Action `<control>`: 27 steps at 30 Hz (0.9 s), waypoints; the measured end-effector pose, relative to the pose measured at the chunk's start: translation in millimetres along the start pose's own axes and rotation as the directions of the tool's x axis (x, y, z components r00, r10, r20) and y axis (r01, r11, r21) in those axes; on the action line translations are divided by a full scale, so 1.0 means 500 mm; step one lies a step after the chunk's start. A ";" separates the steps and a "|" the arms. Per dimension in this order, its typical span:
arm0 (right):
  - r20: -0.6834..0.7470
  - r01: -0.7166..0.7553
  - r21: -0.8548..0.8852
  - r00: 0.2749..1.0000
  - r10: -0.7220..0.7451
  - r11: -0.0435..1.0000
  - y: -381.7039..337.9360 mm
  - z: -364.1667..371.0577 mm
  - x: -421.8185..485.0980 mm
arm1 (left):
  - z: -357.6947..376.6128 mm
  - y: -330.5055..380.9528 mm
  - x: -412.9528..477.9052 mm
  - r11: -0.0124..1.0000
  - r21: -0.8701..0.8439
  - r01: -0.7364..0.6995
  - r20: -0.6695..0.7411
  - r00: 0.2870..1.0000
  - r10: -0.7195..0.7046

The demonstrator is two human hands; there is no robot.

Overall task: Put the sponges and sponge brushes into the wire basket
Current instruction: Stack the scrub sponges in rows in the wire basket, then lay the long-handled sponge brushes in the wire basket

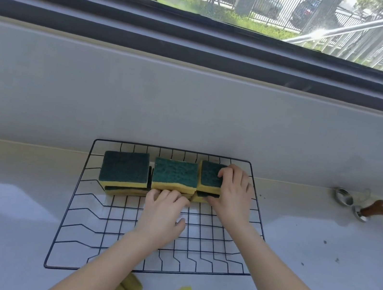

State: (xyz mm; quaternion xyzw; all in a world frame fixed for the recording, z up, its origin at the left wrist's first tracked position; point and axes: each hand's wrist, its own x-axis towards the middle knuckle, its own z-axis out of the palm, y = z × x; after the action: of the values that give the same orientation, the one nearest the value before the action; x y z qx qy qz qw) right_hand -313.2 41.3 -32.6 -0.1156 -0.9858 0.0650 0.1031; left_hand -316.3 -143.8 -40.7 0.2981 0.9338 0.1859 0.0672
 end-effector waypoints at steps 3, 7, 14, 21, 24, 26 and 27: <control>0.010 0.006 -0.018 1.000 -0.006 1.000 0.001 0.006 -0.003 | -0.009 -0.009 -0.001 0.999 -0.042 0.019 0.007 1.000 -0.019; 0.051 0.025 0.030 0.998 -0.027 0.999 0.001 -0.001 -0.004 | -0.019 -0.004 -0.008 0.993 -0.109 0.043 0.020 0.999 -0.042; 0.055 -0.057 0.291 0.998 0.043 0.955 -0.006 -0.043 -0.060 | -0.057 0.027 -0.101 0.858 -0.488 0.160 0.017 0.985 -0.174; 0.276 -0.157 0.434 0.961 0.035 0.887 0.004 -0.109 -0.244 | -0.061 0.076 -0.285 0.886 -0.461 0.055 -0.169 0.974 -0.148; 0.309 -0.150 0.458 0.951 0.001 0.877 0.009 -0.127 -0.329 | -0.063 0.105 -0.328 0.885 -0.464 0.044 -0.221 0.961 -0.163; 0.253 -0.075 0.472 0.966 -0.053 0.878 0.011 -0.138 -0.372 | -0.052 0.130 -0.358 0.782 -0.607 0.140 -0.121 0.957 -0.265; 0.199 -0.028 0.469 0.977 -0.074 0.883 0.012 -0.143 -0.390 | -0.042 0.141 -0.373 0.702 -0.686 0.193 -0.061 0.946 -0.319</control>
State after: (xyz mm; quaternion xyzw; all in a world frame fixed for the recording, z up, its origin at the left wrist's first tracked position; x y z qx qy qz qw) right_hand -110.7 7.7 -1.0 -0.0679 -0.9474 0.3120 0.0235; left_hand -132.1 -205.3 8.7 0.1030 0.8379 0.5240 0.1127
